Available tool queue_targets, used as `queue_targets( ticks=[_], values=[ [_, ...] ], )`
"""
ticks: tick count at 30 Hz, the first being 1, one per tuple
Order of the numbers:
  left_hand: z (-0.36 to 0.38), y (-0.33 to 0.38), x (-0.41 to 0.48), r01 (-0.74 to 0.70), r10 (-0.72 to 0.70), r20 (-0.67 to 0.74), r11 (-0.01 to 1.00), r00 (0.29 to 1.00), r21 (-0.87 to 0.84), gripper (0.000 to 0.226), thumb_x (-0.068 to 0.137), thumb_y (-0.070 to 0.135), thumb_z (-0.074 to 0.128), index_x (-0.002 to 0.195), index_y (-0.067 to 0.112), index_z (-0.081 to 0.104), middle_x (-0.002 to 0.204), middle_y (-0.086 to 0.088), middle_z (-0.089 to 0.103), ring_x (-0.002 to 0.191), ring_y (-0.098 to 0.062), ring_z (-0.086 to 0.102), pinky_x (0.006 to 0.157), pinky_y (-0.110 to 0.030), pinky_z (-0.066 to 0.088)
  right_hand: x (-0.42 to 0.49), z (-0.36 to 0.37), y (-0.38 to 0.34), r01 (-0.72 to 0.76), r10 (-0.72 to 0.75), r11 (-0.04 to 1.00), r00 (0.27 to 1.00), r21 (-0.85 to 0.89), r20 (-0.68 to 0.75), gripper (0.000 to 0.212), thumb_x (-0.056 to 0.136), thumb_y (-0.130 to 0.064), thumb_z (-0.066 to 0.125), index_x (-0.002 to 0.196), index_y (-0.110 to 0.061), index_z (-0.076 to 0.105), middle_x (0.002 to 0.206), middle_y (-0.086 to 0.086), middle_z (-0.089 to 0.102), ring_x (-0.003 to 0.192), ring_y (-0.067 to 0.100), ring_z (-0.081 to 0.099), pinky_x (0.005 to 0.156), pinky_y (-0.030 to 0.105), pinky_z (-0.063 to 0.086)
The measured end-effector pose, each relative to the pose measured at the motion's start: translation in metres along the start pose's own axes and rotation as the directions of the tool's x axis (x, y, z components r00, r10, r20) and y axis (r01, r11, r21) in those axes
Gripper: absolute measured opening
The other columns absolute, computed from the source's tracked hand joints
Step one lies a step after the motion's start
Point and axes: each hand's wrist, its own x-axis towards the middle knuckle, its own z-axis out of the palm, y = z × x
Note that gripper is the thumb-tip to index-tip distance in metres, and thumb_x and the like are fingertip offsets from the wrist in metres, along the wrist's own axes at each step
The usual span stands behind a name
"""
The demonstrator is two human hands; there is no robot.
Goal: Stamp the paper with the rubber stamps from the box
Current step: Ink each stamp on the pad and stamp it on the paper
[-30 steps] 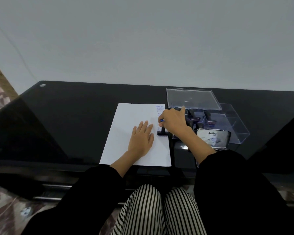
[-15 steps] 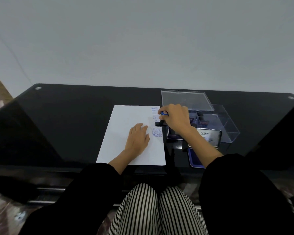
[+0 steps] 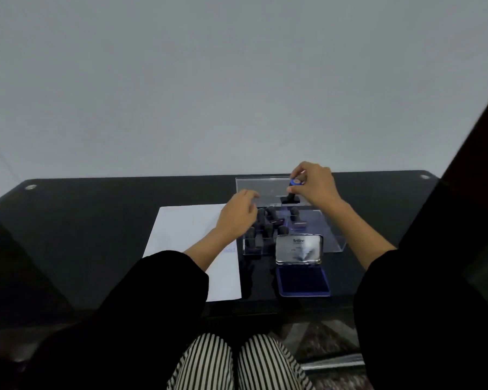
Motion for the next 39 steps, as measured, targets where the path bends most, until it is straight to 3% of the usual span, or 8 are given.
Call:
queue_targets(
  ticks=[7,13,18,23,31,39],
  values=[
    [0.021,0.039,0.042,-0.069,0.066,0.131,0.997,0.989,0.02,0.039,0.095,0.01,0.04,0.134,0.008,0.046,0.14,-0.009,0.046,0.128,-0.023,0.044,0.105,-0.033,0.035,0.022,-0.021,0.035,-0.081,0.081,0.995,0.997,-0.066,-0.01,0.027,0.077,-0.012,0.075,0.102,-0.006,0.066,0.106,0.013,0.068,0.097,0.021,0.062,0.075,0.021,0.04],
    [0.058,0.038,0.071,-0.098,0.087,0.206,0.994,0.975,0.045,0.042,0.096,0.014,0.039,0.137,0.008,0.043,0.144,-0.009,0.043,0.134,-0.022,0.038,0.11,-0.033,0.031,0.043,-0.01,0.067,-0.121,0.12,0.987,0.993,-0.109,-0.014,0.029,0.08,-0.011,0.071,0.108,-0.004,0.066,0.109,0.014,0.068,0.102,0.023,0.063,0.084,0.024,0.046],
    [0.09,0.024,0.088,-0.136,0.095,0.265,0.981,0.96,0.141,0.047,0.099,0.023,0.034,0.145,0.012,0.029,0.156,-0.009,0.021,0.146,-0.024,0.015,0.119,-0.038,0.015,0.065,0.012,0.099,-0.165,0.168,0.973,0.986,-0.163,0.007,0.024,0.08,-0.008,0.071,0.102,-0.005,0.062,0.105,0.013,0.067,0.098,0.025,0.064,0.088,0.033,0.052],
    [0.116,0.008,0.091,-0.138,0.061,0.304,0.961,0.951,0.238,0.051,0.101,0.034,0.026,0.148,0.017,0.019,0.159,-0.005,0.005,0.148,-0.02,0.0,0.119,-0.042,0.005,0.078,0.038,0.119,-0.151,0.19,0.947,0.975,-0.282,0.116,0.018,0.081,-0.009,0.07,0.098,-0.003,0.067,0.103,0.013,0.069,0.097,0.026,0.065,0.088,0.036,0.053],
    [0.123,0.004,0.092,-0.144,0.08,0.27,0.964,0.959,0.225,0.051,0.101,0.034,0.024,0.149,0.018,0.017,0.159,-0.003,0.007,0.148,-0.019,0.001,0.119,-0.041,0.001,0.078,0.067,0.135,-0.105,0.192,0.88,0.971,-0.464,0.143,0.023,0.089,-0.004,0.057,0.112,-0.002,0.061,0.114,0.019,0.062,0.103,0.033,0.061,0.087,0.037,0.05],
    [0.122,0.005,0.091,-0.142,0.078,0.267,0.963,0.961,0.229,0.05,0.101,0.034,0.024,0.148,0.017,0.019,0.159,-0.003,0.008,0.148,-0.018,0.002,0.119,-0.044,-0.001,0.076,0.068,0.133,-0.091,0.184,0.854,0.974,-0.512,0.134,0.022,0.088,-0.007,0.06,0.11,0.0,0.058,0.113,0.019,0.06,0.102,0.033,0.062,0.083,0.035,0.05]
  ],
)
